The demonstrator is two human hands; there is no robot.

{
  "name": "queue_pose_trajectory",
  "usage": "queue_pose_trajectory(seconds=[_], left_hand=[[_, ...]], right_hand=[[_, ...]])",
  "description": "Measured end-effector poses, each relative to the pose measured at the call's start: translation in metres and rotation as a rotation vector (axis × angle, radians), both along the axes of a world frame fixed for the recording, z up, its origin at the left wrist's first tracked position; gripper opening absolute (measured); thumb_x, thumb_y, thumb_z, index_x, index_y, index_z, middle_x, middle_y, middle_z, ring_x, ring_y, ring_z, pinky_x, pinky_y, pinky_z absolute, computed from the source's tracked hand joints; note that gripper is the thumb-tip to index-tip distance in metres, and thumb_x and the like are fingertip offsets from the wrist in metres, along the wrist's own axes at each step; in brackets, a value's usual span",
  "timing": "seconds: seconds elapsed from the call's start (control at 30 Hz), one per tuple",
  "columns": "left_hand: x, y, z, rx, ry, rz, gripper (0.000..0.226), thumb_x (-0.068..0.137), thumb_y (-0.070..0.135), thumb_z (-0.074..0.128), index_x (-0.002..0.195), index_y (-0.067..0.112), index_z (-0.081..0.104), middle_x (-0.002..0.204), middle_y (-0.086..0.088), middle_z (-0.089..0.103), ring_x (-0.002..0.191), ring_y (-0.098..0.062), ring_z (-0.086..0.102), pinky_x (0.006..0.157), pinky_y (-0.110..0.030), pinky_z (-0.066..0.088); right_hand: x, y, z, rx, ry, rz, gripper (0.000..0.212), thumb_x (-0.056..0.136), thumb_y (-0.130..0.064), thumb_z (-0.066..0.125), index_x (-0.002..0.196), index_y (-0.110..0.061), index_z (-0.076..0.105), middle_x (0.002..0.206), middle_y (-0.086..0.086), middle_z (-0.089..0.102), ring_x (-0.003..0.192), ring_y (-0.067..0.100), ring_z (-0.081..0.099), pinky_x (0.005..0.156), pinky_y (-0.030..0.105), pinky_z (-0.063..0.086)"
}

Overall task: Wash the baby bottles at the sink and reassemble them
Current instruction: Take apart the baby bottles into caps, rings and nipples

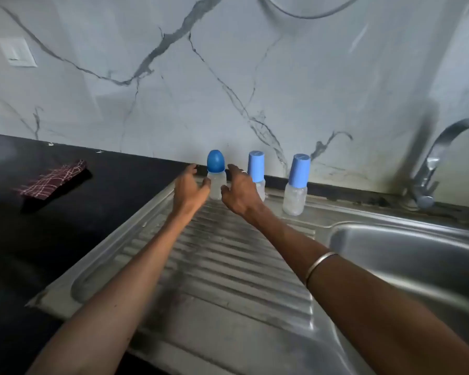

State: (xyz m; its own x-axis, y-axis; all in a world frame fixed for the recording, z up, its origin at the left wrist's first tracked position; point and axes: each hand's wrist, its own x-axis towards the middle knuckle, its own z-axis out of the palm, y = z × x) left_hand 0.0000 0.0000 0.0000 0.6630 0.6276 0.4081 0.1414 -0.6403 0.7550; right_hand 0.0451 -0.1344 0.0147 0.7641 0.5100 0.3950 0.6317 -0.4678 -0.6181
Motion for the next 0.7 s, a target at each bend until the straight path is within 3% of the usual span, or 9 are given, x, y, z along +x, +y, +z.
queue_pose_trajectory(seconds=[0.07,0.17,0.37,0.57,0.7], left_hand=[[0.011,0.003,-0.001,-0.103,0.007,-0.062,0.066,0.090,0.025,0.071,0.147,0.008,0.043,0.139,-0.011,0.058,0.124,-0.028,0.058,0.105,-0.046,0.047],[0.026,0.004,-0.004,-0.174,0.021,-0.141,0.064,0.089,0.022,0.074,0.145,0.011,0.045,0.138,-0.007,0.059,0.124,-0.023,0.058,0.104,-0.037,0.047],[0.042,0.001,-0.009,-0.153,0.003,-0.117,0.041,0.087,0.020,0.076,0.125,0.010,0.063,0.104,0.000,0.067,0.096,-0.017,0.062,0.076,-0.023,0.042],[0.025,-0.014,0.003,-0.192,-0.081,-0.118,0.031,0.088,0.020,0.076,0.115,0.010,0.066,0.097,-0.001,0.069,0.093,-0.015,0.064,0.074,-0.025,0.045],[-0.001,-0.035,0.021,-0.157,-0.130,-0.128,0.029,0.085,0.023,0.078,0.110,0.012,0.068,0.096,-0.006,0.071,0.088,-0.017,0.063,0.075,-0.032,0.050]], right_hand=[[0.007,0.010,-0.002,-0.040,0.020,-0.005,0.058,0.087,-0.010,0.056,0.141,-0.007,0.036,0.120,0.016,0.058,0.109,0.031,0.054,0.085,0.029,0.043],[0.015,0.019,-0.004,-0.075,0.050,-0.032,0.063,0.088,-0.008,0.056,0.145,-0.006,0.030,0.127,0.016,0.054,0.114,0.030,0.052,0.083,0.027,0.038],[0.021,0.021,-0.009,-0.054,0.031,-0.015,0.060,0.085,-0.001,0.054,0.142,-0.009,0.038,0.117,0.014,0.059,0.106,0.028,0.057,0.080,0.031,0.047],[0.005,0.000,0.006,0.002,-0.009,0.035,0.056,0.085,0.001,0.051,0.140,-0.009,0.043,0.107,0.012,0.061,0.096,0.024,0.056,0.074,0.027,0.039],[-0.020,-0.028,0.021,0.087,-0.045,0.040,0.054,0.085,0.002,0.048,0.138,-0.008,0.047,0.100,0.011,0.065,0.085,0.022,0.058,0.071,0.028,0.044]])
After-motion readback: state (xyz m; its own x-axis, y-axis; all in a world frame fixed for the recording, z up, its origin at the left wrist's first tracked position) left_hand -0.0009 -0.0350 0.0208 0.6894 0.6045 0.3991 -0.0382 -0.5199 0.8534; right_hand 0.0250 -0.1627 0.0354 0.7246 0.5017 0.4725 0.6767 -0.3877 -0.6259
